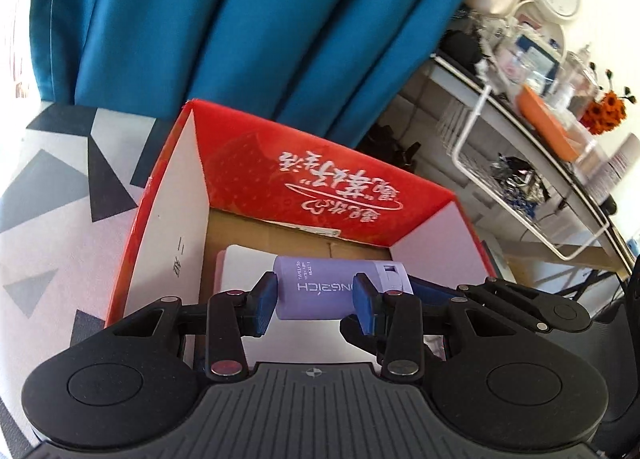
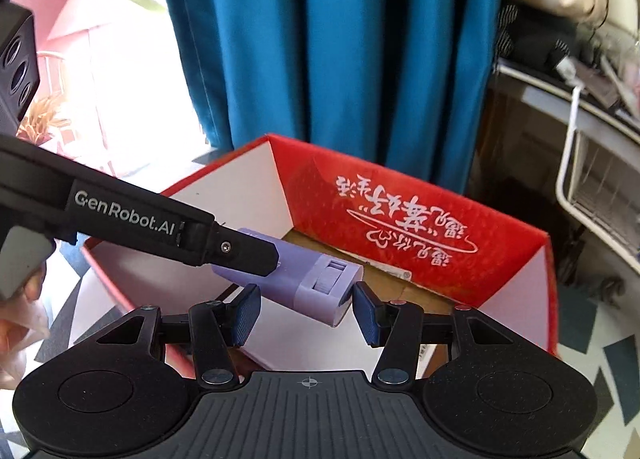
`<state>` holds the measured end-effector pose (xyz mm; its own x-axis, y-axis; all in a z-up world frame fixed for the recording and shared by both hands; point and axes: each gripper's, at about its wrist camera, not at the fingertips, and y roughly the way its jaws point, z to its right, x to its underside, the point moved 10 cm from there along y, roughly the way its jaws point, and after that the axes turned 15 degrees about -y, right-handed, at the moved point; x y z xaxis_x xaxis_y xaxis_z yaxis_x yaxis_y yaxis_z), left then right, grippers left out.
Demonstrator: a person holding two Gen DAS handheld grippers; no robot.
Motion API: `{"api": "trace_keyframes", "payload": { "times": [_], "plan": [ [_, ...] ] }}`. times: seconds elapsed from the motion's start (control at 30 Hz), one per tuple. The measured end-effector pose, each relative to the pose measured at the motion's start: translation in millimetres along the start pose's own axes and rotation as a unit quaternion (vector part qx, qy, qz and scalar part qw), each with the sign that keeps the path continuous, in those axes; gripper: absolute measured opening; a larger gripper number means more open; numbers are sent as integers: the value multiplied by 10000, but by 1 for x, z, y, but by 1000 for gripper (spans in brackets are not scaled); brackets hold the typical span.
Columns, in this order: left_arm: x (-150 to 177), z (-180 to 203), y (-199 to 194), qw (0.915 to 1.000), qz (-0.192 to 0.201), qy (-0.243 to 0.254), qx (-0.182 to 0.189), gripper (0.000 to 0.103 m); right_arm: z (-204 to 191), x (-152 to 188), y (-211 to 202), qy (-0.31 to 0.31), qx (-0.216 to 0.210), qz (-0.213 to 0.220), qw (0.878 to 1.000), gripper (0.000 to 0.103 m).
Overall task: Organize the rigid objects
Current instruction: 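Carry the purple power bank into the red box and open the left gripper, then withdraw the left gripper toward the clear plastic box with blue label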
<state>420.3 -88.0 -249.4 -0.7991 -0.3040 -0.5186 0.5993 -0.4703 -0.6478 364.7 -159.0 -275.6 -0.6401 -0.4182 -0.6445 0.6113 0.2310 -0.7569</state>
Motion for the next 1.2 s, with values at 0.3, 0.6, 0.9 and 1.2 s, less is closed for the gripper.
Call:
{"api": "trace_keyframes", "payload": {
  "times": [0.3,0.6,0.9,1.2],
  "plan": [
    [4,-6,21,9997,-201,163,-44,42,16,11,30,402,-36,-357,9985,39],
    [7,3,14,9989,-34,467,70,48,16,8,23,42,300,-307,9991,36],
    [6,9,-38,9919,718,1016,-240,87,12,3,-31,-92,650,380,9971,81],
    [30,0,-93,9827,1304,1242,-443,103,14,45,-104,447,917,1031,9894,99]
  ]
}}
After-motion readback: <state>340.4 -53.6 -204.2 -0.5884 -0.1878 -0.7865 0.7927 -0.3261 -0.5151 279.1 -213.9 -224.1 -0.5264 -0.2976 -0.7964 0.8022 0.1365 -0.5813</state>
